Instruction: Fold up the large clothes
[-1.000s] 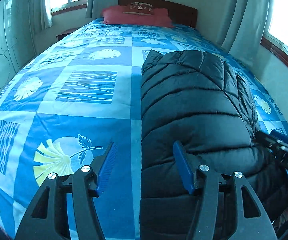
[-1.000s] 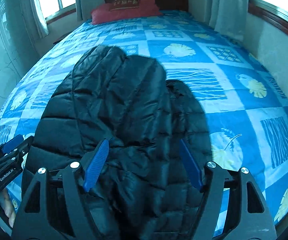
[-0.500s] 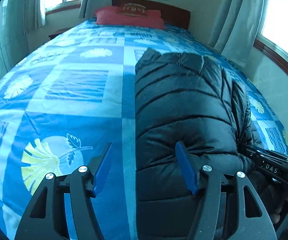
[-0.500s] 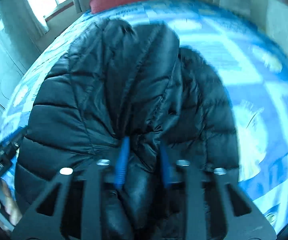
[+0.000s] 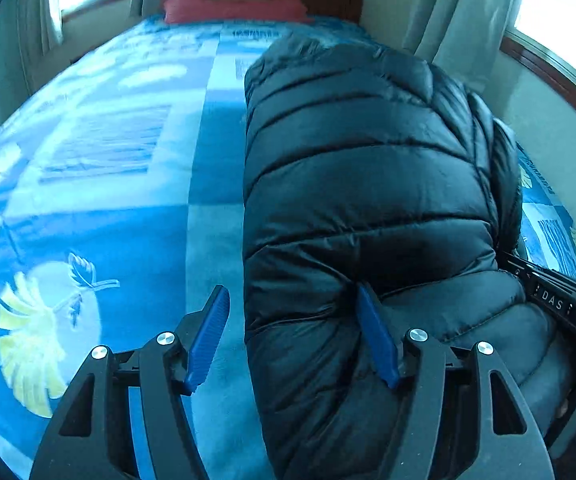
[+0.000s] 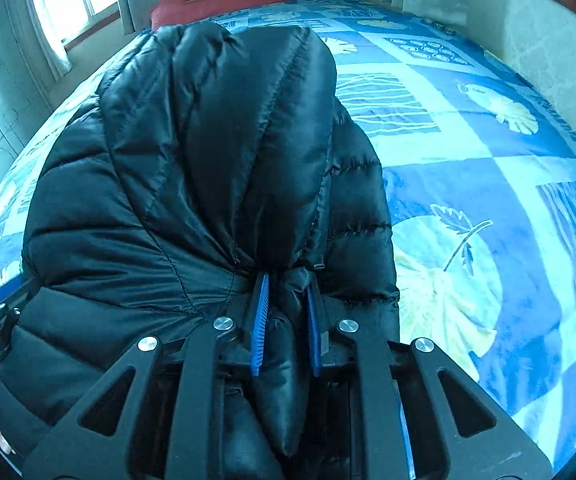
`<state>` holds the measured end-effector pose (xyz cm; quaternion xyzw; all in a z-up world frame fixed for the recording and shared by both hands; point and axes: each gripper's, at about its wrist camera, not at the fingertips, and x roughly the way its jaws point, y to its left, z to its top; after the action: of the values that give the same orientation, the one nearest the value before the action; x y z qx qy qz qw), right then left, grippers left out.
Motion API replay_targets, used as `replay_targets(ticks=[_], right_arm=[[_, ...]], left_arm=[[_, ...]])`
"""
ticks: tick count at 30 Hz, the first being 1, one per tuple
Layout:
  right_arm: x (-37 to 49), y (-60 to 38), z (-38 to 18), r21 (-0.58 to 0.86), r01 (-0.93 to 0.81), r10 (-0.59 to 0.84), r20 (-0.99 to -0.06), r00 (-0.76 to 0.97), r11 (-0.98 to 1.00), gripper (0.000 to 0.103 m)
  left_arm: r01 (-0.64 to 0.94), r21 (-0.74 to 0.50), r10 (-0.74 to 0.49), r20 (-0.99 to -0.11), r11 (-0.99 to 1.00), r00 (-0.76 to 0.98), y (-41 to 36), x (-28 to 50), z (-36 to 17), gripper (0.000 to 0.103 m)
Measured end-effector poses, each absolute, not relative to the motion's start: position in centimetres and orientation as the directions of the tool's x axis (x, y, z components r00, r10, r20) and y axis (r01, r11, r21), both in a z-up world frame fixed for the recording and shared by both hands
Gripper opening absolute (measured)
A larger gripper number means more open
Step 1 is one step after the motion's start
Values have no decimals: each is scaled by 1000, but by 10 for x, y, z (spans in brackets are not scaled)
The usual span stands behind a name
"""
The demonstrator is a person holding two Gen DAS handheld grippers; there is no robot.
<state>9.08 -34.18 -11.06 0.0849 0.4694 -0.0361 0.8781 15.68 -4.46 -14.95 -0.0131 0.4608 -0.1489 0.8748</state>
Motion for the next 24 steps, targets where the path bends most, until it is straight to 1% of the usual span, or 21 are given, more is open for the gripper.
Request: replay_targets(ticks=[3, 6, 7, 9, 13, 18, 21, 24], right_arm=[[87, -345, -103, 135, 148, 30, -829, 558, 980, 19], [82, -351, -93, 158, 158, 43, -827, 561, 975, 30], [81, -353, -90, 148, 168, 29, -827, 561, 975, 39], [75, -354, -77, 137, 174, 15, -825, 565, 975, 43], [73, -356, -45, 108, 181, -22, -802, 597, 977, 43], [101, -346, -16, 102, 125, -7, -747, 665, 987, 43], [126, -336, -13, 101, 69, 27, -729, 684, 992, 43], [152, -326, -29, 69, 36, 29, -757, 653, 997, 42]], left_arm=[[275, -102, -245, -796, 956, 554, -49, 151, -141, 63], [281, -73, -227, -793, 957, 566, -48, 143, -127, 62], [276, -90, -237, -790, 957, 565, -43, 141, -120, 62], [262, -127, -260, -779, 957, 570, -34, 138, -111, 62], [233, -157, -269, -746, 960, 609, -19, 141, -92, 62], [240, -173, -288, -736, 955, 613, -25, 175, -85, 62], [250, -161, -287, -726, 955, 625, -39, 197, -86, 62], [254, -160, -287, -737, 954, 612, -55, 213, -94, 62]])
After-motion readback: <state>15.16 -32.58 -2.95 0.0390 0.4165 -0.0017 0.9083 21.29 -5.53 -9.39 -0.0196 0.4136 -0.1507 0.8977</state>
